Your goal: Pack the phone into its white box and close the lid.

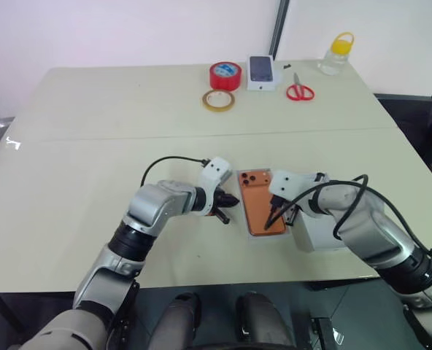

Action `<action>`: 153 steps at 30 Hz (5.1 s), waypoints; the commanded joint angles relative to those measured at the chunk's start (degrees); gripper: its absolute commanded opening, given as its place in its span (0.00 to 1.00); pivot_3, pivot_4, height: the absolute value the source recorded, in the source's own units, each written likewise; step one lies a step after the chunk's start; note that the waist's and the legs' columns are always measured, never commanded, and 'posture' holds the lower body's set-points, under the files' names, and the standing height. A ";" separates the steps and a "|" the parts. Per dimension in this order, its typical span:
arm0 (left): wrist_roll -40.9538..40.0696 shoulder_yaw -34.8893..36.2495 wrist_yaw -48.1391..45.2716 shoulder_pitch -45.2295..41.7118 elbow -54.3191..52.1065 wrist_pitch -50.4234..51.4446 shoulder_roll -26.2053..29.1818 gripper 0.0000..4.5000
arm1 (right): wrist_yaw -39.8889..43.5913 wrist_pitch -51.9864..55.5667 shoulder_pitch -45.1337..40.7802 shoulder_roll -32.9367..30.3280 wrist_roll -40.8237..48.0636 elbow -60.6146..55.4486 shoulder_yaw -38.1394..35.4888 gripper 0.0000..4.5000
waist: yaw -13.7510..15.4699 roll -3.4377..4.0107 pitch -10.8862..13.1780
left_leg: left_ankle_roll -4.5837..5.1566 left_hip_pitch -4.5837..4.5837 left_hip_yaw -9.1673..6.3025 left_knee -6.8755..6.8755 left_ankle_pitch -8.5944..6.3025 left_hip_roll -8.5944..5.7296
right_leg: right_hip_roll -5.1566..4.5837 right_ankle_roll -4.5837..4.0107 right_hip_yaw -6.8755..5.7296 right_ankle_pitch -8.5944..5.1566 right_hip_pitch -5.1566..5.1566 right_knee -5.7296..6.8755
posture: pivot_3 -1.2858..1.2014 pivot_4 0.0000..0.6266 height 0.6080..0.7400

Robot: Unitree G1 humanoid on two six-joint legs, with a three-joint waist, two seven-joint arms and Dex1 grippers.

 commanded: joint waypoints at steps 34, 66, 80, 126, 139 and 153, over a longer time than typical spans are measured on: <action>0.20 4.77 -29.36 18.59 -14.95 -39.58 19.05 0.00 | -21.02 35.35 2.76 5.43 35.12 -1.41 -28.62 0.08 | 0.14 0.09 0.02 | 0.46 -0.03 0.04 0.03 -0.28 0.03 | -0.03 -0.01 0.02 0.00 0.04 -0.09 | 0.52 0.24 1.00; -1.90 18.67 -16.77 22.36 -11.73 -37.29 18.97 0.00 | -108.42 1.47 0.79 46.47 125.43 10.88 -30.80 0.01 | -1.18 0.27 0.07 | 0.50 -0.07 0.20 0.10 -0.28 0.16 | 0.08 -0.01 0.16 0.00 -0.18 0.26 | 0.52 0.24 1.00; 5.69 1.24 -17.19 12.64 -7.75 -36.72 10.81 0.00 | -92.32 15.98 -8.90 10.57 119.43 15.49 -30.15 0.79 | -1.24 0.55 0.10 | 0.70 -0.04 0.30 0.16 -0.38 0.08 | 0.07 0.04 0.16 -0.04 -0.04 0.23 | 0.52 0.24 1.00; 10.03 -0.64 -18.26 9.38 -5.01 -33.76 7.80 0.00 | -22.67 10.31 -5.16 -8.16 37.86 -6.88 -4.10 0.01 | 0.15 0.53 0.11 | 0.68 -0.08 0.35 0.17 -0.39 0.15 | 0.06 0.07 0.22 -0.03 -0.06 0.02 | 0.52 0.24 1.00; 10.30 -0.72 -17.82 8.42 -3.68 -34.06 6.03 0.00 | -20.59 10.52 -3.52 -7.17 33.92 -6.37 -4.81 0.01 | 0.17 0.53 0.11 | 0.62 -0.08 0.35 0.18 -0.36 0.15 | 0.05 0.08 0.21 -0.03 -0.05 0.02 | 0.52 0.24 1.00; 10.23 -2.33 -17.77 9.44 -5.85 -32.79 4.21 0.00 | -18.98 10.80 -2.38 -6.85 31.12 -5.81 -6.77 0.01 | 0.20 0.53 0.11 | 0.61 -0.08 0.36 0.19 -0.35 0.13 | 0.05 0.08 0.22 -0.03 -0.04 0.02 | 0.52 0.24 1.00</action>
